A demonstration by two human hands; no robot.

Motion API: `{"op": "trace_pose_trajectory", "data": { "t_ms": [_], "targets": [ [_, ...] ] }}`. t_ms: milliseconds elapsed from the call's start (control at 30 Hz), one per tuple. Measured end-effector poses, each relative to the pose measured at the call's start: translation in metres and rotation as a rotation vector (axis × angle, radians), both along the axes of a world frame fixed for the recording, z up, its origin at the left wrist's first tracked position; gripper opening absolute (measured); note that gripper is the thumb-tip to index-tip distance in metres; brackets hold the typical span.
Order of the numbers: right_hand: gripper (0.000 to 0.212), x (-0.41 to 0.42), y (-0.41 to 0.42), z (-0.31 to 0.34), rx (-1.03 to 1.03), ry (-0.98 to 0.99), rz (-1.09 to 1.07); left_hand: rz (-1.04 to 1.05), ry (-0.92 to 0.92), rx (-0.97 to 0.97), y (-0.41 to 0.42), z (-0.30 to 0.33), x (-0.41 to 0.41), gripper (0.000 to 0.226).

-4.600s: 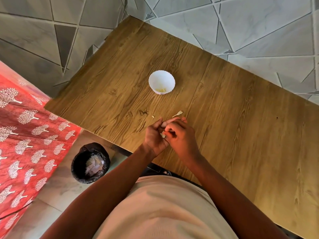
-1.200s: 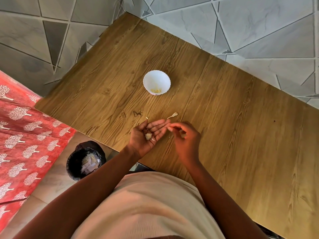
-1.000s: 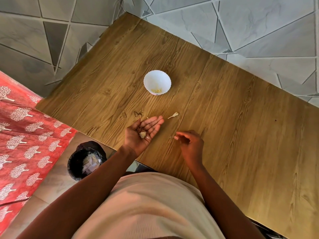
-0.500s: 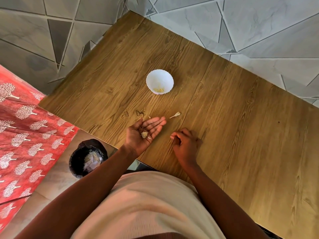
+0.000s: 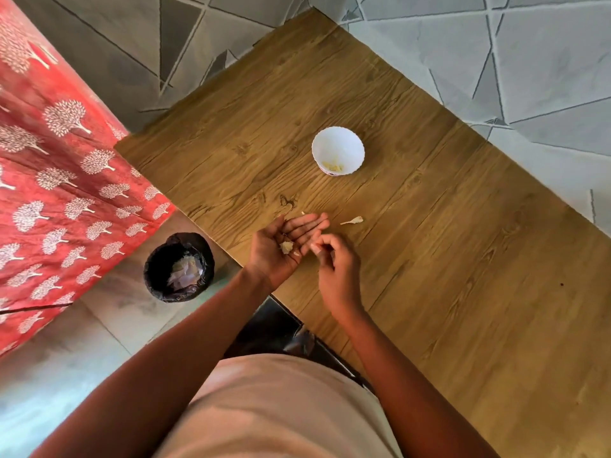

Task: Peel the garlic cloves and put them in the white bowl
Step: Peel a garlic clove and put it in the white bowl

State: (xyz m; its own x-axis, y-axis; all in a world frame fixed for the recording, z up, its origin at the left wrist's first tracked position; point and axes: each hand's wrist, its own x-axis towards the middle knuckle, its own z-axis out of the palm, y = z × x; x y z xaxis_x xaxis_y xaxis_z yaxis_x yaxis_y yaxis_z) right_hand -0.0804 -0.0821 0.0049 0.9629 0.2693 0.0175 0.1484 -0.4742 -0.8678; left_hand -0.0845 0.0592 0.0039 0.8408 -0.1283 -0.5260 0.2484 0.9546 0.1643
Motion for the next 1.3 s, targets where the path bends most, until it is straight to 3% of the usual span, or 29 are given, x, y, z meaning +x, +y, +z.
{"op": "trace_pose_trajectory", "data": {
  "t_ms": [367, 600, 767, 1000, 1167, 1300],
  "targets": [
    [0.012, -0.052, 0.121, 0.017, 0.055, -0.123, 0.271, 0.268, -0.034, 0.0, 0.105, -0.006, -0.083, 0.064],
    [0.015, -0.09, 0.251, -0.028, -0.016, 0.068, 0.356, 0.411, 0.062, 0.017, 0.219, -0.067, -0.137, 0.059],
    [0.01, -0.101, 0.33, -0.123, -0.071, 0.248, 0.358, 0.516, 0.268, 0.064, 0.292, -0.176, -0.157, 0.059],
    [0.012, -0.098, 0.413, -0.365, -0.141, 0.333, 0.439, 0.627, 0.468, 0.046, 0.36, -0.419, -0.159, 0.06],
    [0.013, -0.095, 0.453, -0.53, -0.203, 0.257, 0.574, 0.688, 0.597, 0.027, 0.39, -0.585, -0.152, 0.059],
    [0.022, -0.094, 0.467, -0.606, -0.164, 0.149, 0.626, 0.671, 0.675, 0.047, 0.399, -0.656, -0.153, 0.06]
  ]
}}
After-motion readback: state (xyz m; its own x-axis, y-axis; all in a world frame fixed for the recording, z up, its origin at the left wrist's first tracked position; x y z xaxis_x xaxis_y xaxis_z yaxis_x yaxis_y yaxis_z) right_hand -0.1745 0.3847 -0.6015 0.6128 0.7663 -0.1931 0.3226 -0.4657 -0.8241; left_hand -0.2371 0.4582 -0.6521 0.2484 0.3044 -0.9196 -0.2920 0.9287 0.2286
